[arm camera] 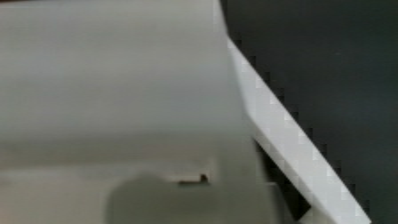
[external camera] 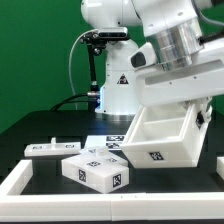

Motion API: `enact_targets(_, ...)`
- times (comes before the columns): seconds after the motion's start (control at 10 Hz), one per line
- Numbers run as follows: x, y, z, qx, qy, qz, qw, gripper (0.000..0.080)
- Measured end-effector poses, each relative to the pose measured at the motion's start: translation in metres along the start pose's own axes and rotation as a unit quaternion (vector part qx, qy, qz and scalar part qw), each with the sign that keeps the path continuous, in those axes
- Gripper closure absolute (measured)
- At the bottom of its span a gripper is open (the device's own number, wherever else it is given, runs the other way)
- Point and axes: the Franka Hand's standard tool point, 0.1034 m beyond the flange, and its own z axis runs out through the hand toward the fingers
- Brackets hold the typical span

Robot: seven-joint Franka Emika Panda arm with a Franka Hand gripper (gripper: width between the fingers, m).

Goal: Assemble cabinet

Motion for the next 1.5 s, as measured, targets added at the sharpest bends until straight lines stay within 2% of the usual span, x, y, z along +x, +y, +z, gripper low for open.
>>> enact_targets(0.1,-0.005,-0.001,0.002,0.0,0.009,-0.006,1.0,0.0767)
enact_targets(0.3,-0.004,0.003,0.004,-0.004,0.004,-0.019,1.0,0.0767)
enact_targets(0.5,-0.01,0.006,0.008,-0.012,0.006,-0.121,0.993,0.0767)
enact_targets(0.7,-0.017,0.0,0.009,-0.016,0.018,-0.165,0.986,0.0767)
enact_targets(0.9,-0.014,0.003,0.01,-0.017,0.017,-0.161,0.987,0.0767)
enact_targets(1.0,-0.015,0.002,0.012,-0.021,0.018,-0.181,0.983,0.0767)
enact_targets(1.2,-0.017,-0.001,0.015,-0.042,0.023,-0.29,0.956,0.0767)
enact_targets(1.3,-0.015,0.0,0.02,-0.044,0.024,-0.331,0.942,0.0767)
enact_targets(1.5,-0.015,0.003,0.025,-0.046,0.018,-0.338,0.94,0.0767)
